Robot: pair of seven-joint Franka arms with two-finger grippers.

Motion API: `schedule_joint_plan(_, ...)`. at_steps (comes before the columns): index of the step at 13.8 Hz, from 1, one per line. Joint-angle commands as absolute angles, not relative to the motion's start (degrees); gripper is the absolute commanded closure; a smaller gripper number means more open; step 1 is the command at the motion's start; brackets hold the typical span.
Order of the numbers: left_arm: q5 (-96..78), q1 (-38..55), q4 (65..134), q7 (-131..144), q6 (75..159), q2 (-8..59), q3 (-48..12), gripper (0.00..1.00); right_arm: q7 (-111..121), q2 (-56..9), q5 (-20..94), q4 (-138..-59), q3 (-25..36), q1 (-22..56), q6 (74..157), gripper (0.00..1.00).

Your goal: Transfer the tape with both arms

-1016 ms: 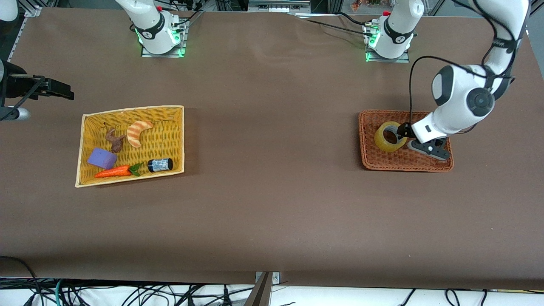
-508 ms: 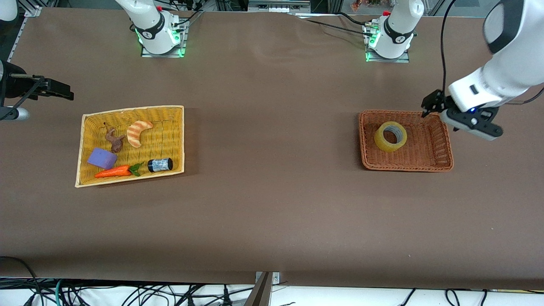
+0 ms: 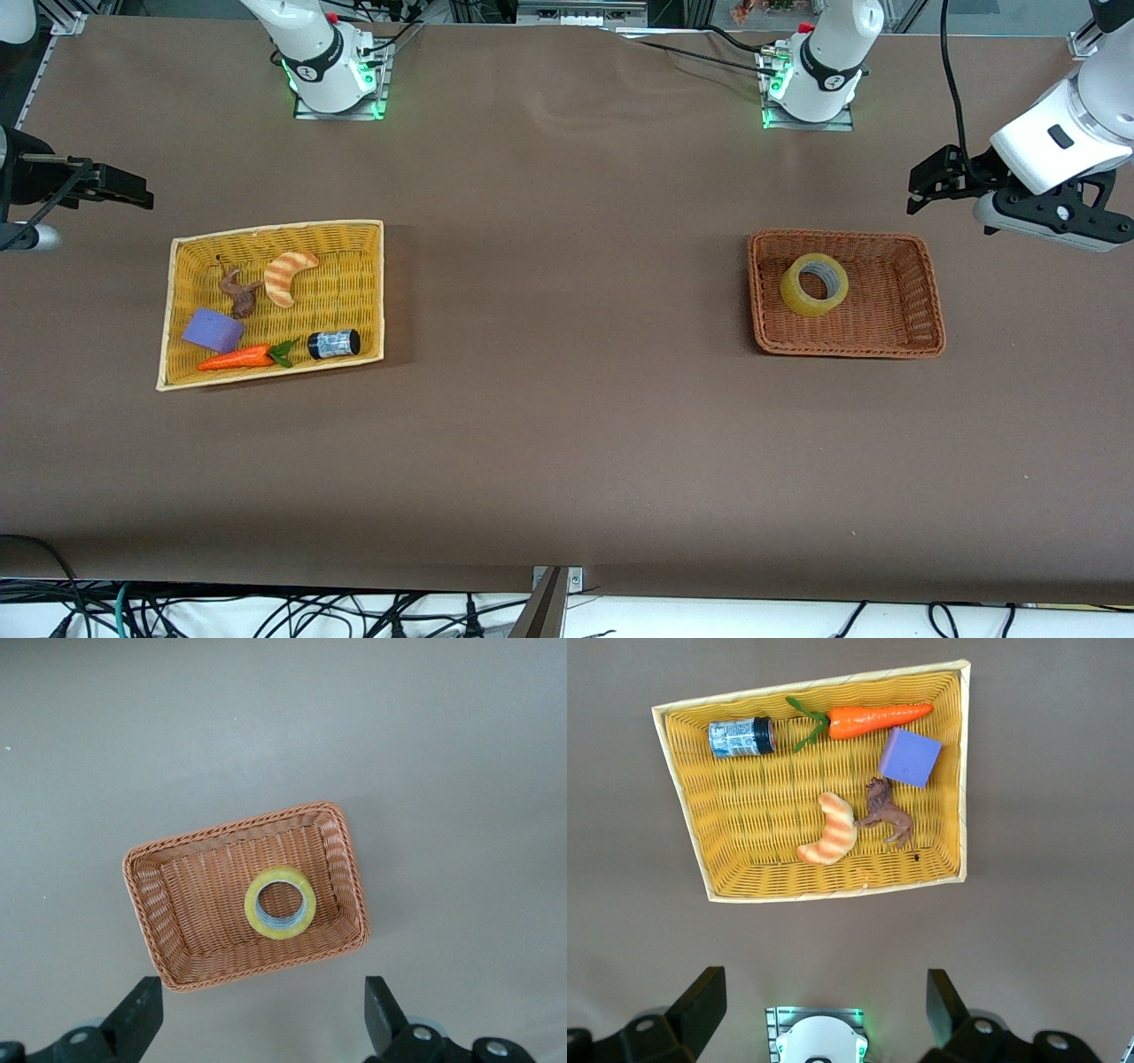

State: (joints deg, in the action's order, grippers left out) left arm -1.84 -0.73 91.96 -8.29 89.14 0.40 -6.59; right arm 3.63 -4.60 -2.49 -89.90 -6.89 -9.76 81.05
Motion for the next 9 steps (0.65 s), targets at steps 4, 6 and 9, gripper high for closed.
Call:
schedule_joint_plan(4,0.9,-0.4,88.8,-8.1,87.6,2.1,-7.4,0.00,3.8,-4.9,-1.8,-88.7,-6.9,-10.0,80.9,0.00)
schedule_joint_plan(6,0.6,-0.4,88.8,-7.0,87.5,2.2,-7.4,0.00,3.8,-4.9,-1.8,-88.7,-6.9,-10.0,80.9,0.00)
schedule_joint_plan(9,-0.8,-0.4,88.8,-1.6,87.5,2.2,-7.1,0.00,3.8,-4.9,-1.8,-88.7,-6.9,-10.0,80.9,0.00)
